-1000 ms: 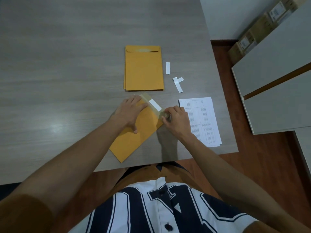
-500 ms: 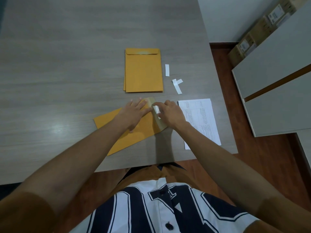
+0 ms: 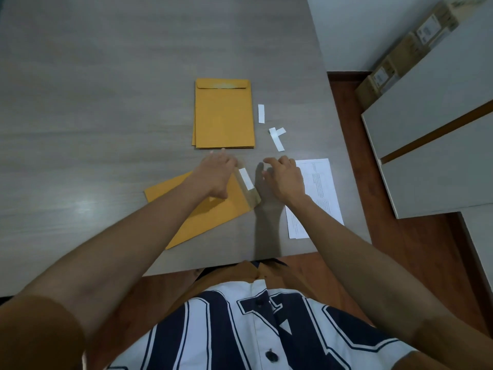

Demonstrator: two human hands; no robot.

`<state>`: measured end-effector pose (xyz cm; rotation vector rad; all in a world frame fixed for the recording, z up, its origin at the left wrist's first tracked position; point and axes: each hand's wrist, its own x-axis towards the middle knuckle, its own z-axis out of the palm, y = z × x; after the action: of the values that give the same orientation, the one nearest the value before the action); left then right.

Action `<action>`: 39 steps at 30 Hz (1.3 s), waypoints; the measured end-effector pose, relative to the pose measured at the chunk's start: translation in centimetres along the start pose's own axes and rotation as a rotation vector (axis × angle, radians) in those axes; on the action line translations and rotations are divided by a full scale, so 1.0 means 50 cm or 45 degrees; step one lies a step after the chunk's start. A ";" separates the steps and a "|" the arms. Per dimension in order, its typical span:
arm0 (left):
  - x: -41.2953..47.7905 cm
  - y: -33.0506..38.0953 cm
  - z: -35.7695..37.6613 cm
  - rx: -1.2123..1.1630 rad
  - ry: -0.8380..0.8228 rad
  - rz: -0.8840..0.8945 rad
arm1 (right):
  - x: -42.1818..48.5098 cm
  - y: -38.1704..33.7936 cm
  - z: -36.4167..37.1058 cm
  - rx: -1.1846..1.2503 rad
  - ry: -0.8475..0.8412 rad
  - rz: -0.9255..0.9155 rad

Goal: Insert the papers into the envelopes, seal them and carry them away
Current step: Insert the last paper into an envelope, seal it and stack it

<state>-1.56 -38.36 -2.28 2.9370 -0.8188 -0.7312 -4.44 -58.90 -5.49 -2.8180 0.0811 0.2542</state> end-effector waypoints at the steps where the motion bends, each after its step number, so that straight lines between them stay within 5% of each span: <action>1: 0.008 0.012 -0.008 -0.057 0.058 0.000 | -0.004 0.012 -0.006 0.039 0.034 0.039; 7: 0.074 0.105 -0.025 -0.243 0.158 0.067 | -0.057 0.106 -0.046 0.086 0.234 0.380; 15: 0.149 0.230 -0.012 -0.245 0.253 0.111 | -0.137 0.208 -0.083 0.080 -0.008 0.745; 39: 0.208 0.292 0.007 -0.180 0.032 -0.108 | -0.136 0.246 -0.057 0.085 -0.025 0.612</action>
<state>-0.99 -56.04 -5.23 2.8627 -0.6173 -0.7232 -11.68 -71.27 -5.25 -2.6882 0.7502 0.3754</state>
